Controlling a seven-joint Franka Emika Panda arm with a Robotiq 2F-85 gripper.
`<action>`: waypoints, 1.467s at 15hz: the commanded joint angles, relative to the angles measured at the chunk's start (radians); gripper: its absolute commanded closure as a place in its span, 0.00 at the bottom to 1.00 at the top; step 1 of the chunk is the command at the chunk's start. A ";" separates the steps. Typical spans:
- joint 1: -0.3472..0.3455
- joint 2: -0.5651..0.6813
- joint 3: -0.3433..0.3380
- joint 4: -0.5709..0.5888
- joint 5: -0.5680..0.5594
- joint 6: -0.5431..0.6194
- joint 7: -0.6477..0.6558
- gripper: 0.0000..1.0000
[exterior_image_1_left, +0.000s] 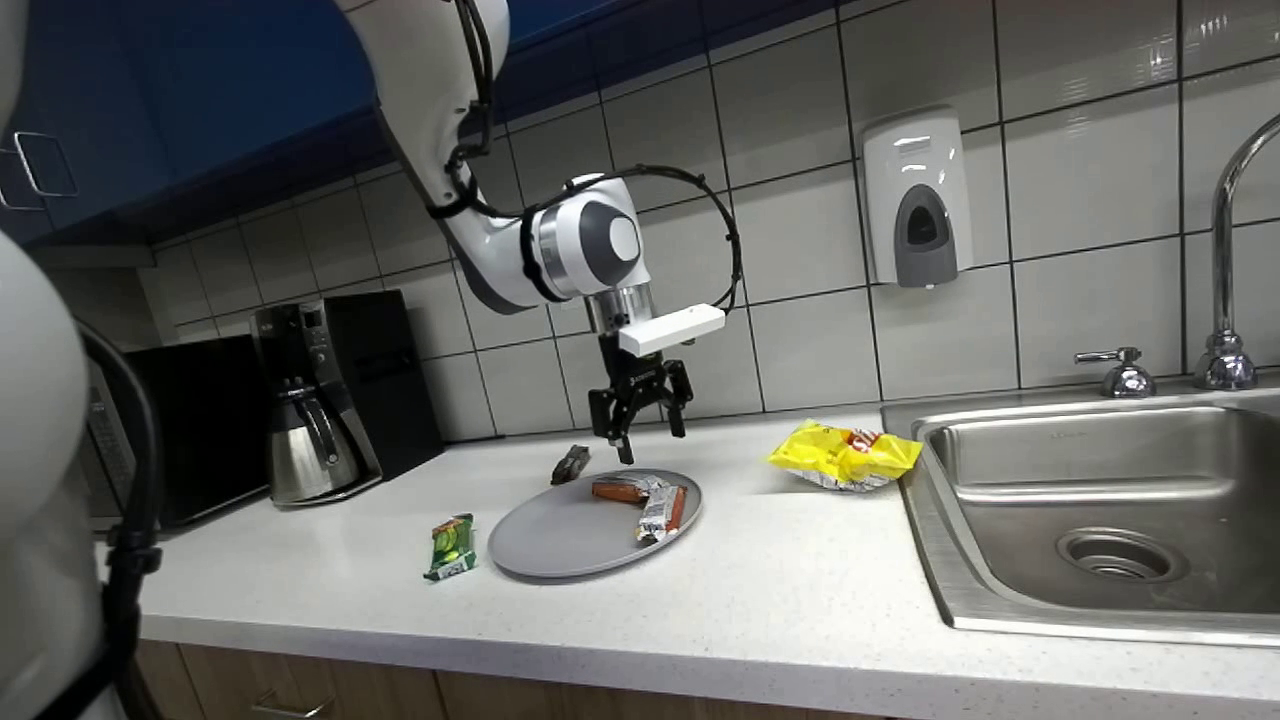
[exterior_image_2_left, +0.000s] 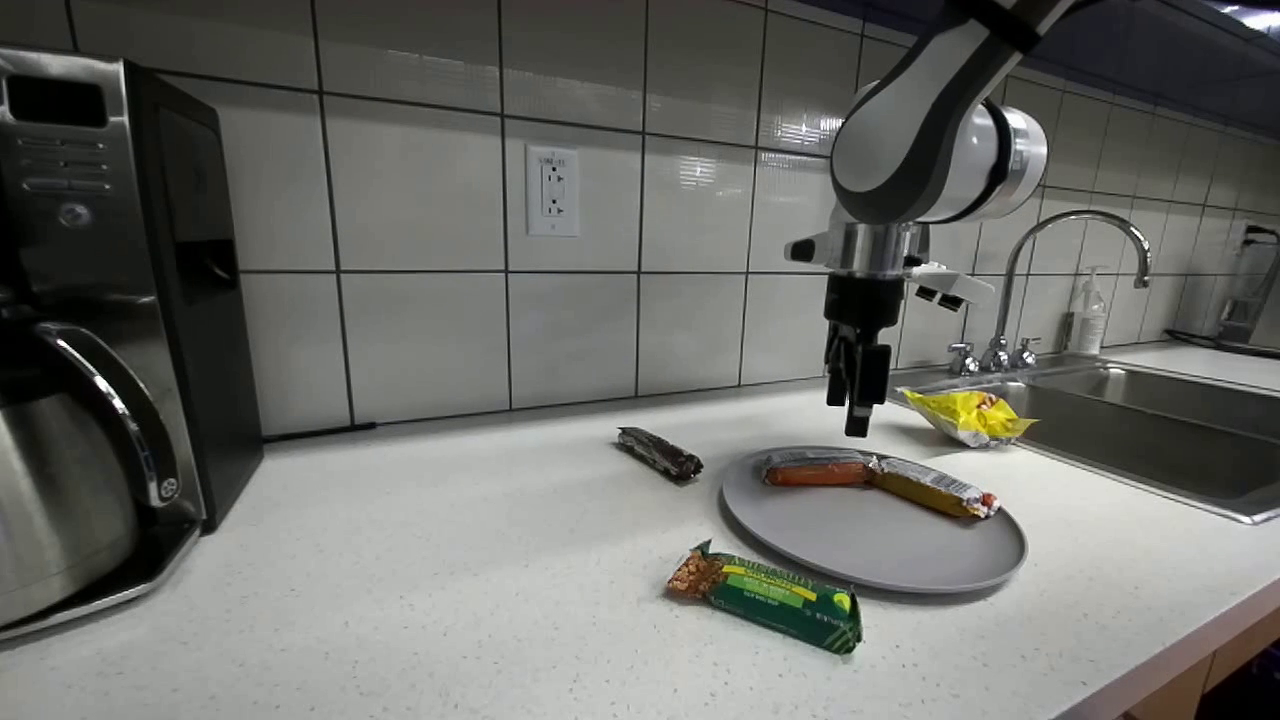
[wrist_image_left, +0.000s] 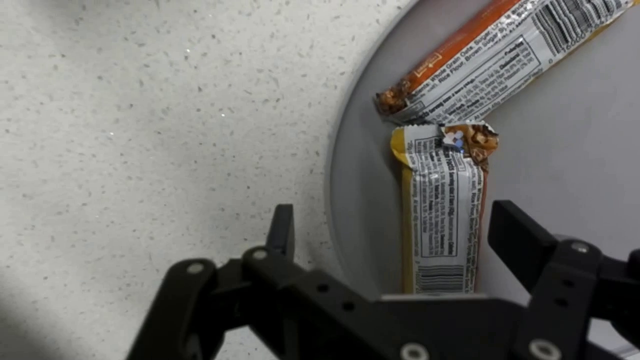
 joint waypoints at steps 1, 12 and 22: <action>0.001 0.013 -0.007 0.054 0.008 -0.052 0.037 0.00; -0.001 0.009 -0.003 0.031 0.001 -0.023 0.028 0.00; -0.001 0.011 -0.003 0.034 0.001 -0.025 0.029 0.00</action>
